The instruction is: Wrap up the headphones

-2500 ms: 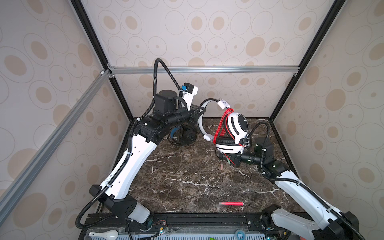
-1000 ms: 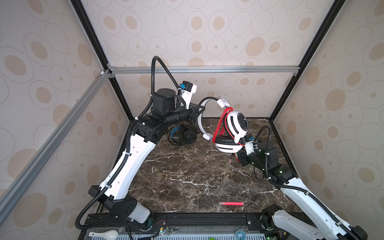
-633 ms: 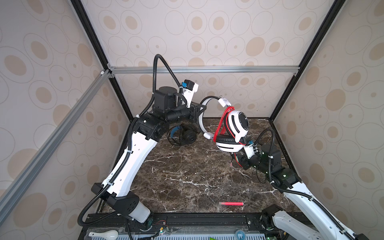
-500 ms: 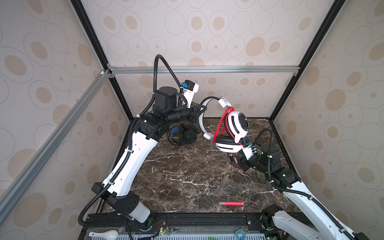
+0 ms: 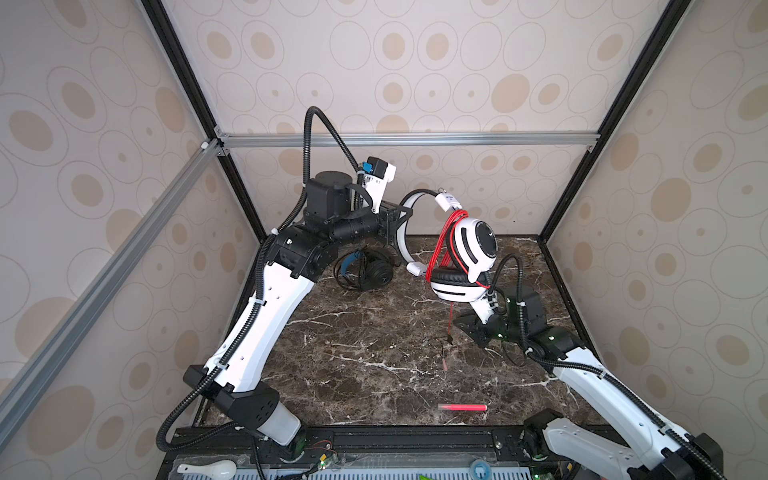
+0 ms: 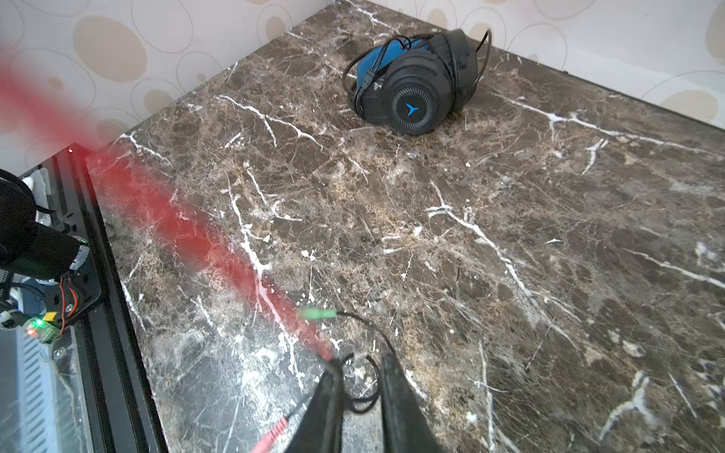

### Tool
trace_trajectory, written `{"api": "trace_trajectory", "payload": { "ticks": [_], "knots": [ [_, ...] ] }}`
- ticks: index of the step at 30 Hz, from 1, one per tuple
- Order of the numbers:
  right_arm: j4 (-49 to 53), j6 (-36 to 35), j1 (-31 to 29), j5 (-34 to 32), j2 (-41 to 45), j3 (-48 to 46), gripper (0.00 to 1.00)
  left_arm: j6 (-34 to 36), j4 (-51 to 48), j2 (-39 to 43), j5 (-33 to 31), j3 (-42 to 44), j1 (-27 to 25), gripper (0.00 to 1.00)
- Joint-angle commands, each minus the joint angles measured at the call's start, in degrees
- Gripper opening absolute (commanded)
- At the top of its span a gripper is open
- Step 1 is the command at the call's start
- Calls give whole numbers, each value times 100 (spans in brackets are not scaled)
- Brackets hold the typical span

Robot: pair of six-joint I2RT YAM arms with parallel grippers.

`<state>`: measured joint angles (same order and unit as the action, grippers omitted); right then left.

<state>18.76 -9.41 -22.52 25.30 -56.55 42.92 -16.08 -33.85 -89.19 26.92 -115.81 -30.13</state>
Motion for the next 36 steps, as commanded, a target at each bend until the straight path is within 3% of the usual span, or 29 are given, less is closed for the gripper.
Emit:
{"api": "trace_trajectory", "payload": {
  "ticks": [1,14,20,28,36],
  "knots": [
    [171,-273,-18,-90,-9,-141,20,-198,444,34,165,-398,62,0],
    [-762,561,0,-470,353,-282,58,-293,571,-112,133,-630,112,0],
    [-1189,778,-12,-354,105,-276,63,-352,653,-229,268,-758,123,0],
    [-1504,1112,2,-1169,-287,-132,64,-414,757,-292,345,-827,122,0],
    [-2192,974,3,-539,-885,56,63,-442,791,-325,447,-818,121,0]
  ]
}}
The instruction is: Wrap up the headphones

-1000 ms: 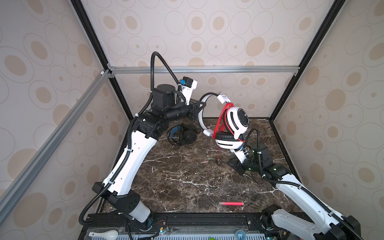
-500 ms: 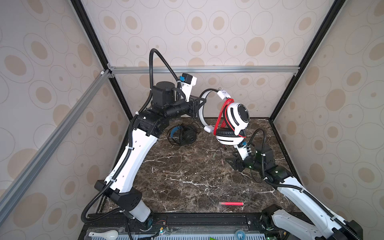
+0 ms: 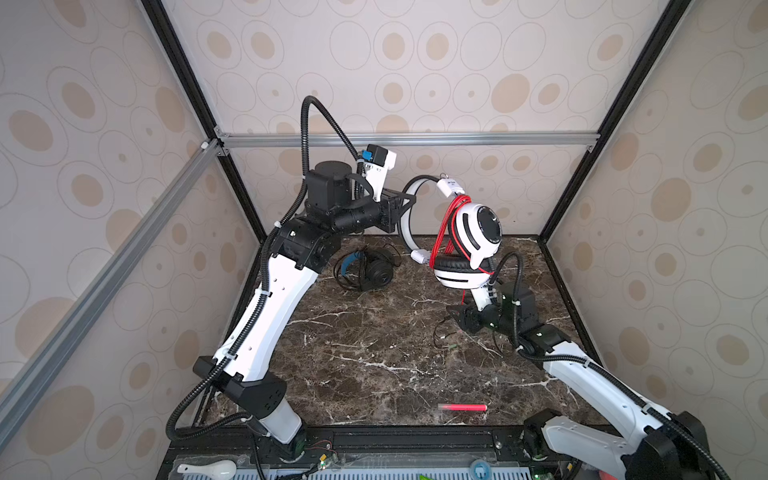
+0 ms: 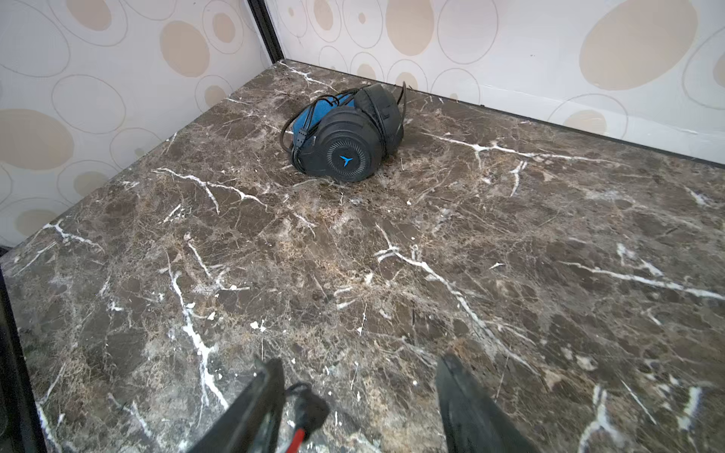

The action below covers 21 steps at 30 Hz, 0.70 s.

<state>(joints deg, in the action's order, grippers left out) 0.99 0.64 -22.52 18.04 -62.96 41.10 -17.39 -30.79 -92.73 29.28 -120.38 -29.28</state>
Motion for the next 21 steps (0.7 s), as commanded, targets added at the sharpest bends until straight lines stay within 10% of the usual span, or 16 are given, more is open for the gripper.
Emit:
{"api": "trace_trajectory", "payload": {
  "ticks": [1,21],
  "knots": [
    [-533,-26,1,168,-392,318,62,-326,507,27,227,-364,39,0],
    [-2265,849,29,1223,-2525,1245,53,-406,544,137,87,-442,48,0]
  ]
}}
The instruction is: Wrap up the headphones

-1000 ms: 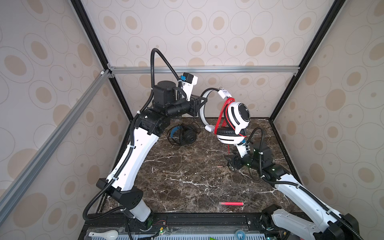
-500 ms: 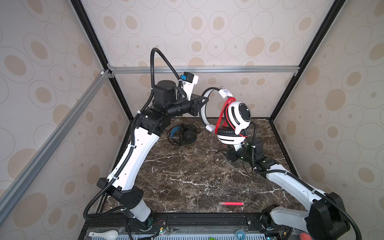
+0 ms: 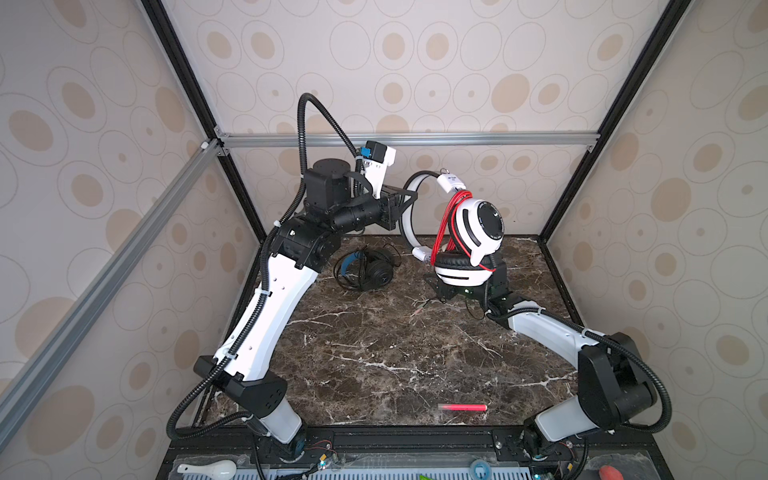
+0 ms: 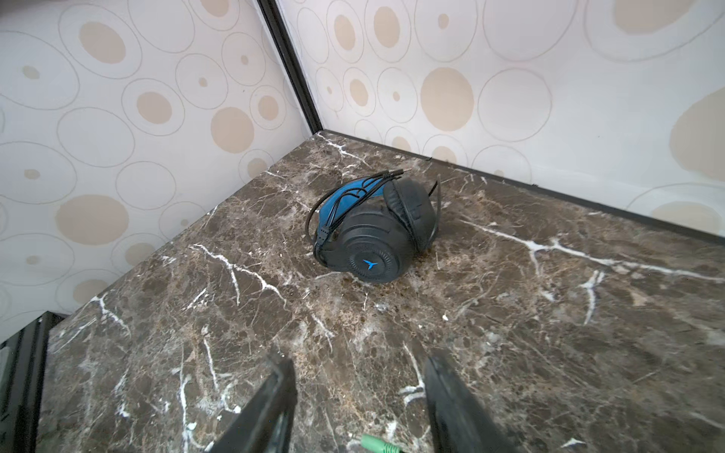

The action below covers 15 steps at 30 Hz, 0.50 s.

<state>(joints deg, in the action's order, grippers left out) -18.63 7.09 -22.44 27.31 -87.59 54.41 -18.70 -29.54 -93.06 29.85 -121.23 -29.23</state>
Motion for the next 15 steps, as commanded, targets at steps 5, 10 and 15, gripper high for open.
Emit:
{"api": "trace_trajectory", "payload": {
  "ticks": [5,10,15],
  "knots": [
    [-404,218,19,216,17,-641,51,-294,354,135,7,-465,49,0],
    [-251,137,12,179,49,-909,51,-318,390,73,67,-518,75,0],
    [-316,155,19,128,-31,-1133,50,-345,449,54,92,-509,75,0]
  ]
}}
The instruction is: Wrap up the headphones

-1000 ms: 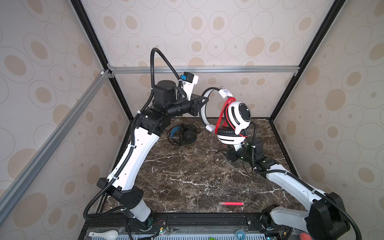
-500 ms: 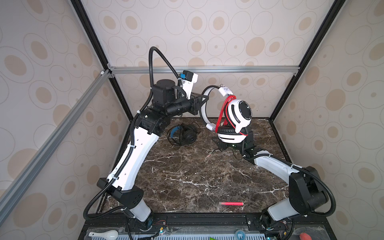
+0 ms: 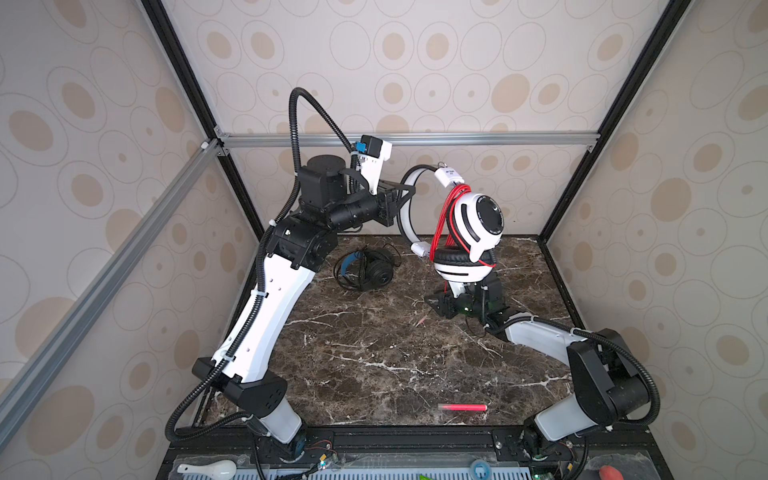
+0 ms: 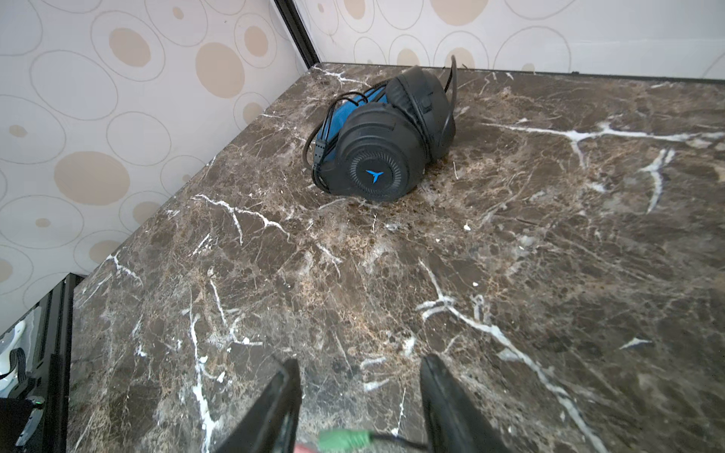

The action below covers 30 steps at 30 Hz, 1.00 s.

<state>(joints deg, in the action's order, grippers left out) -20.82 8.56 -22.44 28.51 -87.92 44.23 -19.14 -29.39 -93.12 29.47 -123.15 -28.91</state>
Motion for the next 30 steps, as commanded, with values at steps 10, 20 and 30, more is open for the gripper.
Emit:
{"api": "trace_trajectory", "payload": {
  "ticks": [10,20,30],
  "knots": [
    [-332,195,17,-22,-173,-351,46,-315,451,135,76,-288,38,0],
    [-880,674,17,-71,-34,-765,52,-315,440,188,32,-236,45,0],
    [-715,654,18,-320,415,-780,51,-345,513,259,50,-87,52,0]
  ]
}}
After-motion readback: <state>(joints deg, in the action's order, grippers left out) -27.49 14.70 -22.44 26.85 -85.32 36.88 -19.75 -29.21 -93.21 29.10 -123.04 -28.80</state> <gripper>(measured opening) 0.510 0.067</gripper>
